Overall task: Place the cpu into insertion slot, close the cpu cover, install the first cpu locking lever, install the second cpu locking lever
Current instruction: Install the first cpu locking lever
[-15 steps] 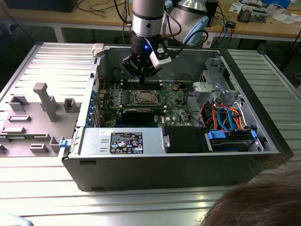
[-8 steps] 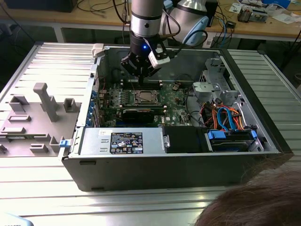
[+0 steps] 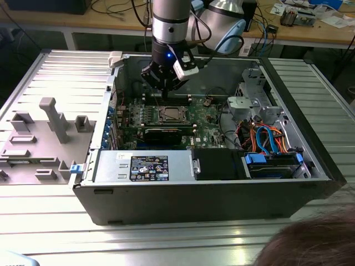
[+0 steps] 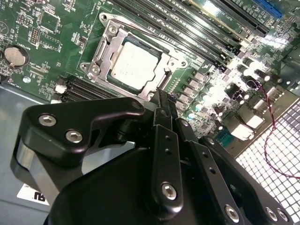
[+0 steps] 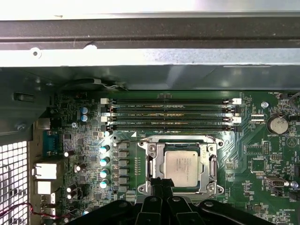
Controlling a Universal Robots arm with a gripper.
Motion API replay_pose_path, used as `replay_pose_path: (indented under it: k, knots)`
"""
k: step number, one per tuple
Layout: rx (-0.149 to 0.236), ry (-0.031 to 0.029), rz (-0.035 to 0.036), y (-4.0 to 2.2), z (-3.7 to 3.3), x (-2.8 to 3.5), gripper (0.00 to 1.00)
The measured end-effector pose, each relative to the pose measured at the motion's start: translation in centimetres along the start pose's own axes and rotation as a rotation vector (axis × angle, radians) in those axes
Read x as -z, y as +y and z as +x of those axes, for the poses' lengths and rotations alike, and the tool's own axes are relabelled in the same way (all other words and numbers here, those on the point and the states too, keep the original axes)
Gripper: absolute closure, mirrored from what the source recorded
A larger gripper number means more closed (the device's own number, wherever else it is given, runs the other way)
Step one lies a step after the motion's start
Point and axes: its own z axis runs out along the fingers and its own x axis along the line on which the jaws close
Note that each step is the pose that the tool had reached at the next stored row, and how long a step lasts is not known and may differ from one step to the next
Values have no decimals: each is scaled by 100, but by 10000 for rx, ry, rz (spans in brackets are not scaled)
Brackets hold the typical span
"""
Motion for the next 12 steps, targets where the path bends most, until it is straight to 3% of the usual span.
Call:
replay_pose_path:
  k: [12]
  knots:
    - [1, 0, 0, 1, 49, -2, 89]
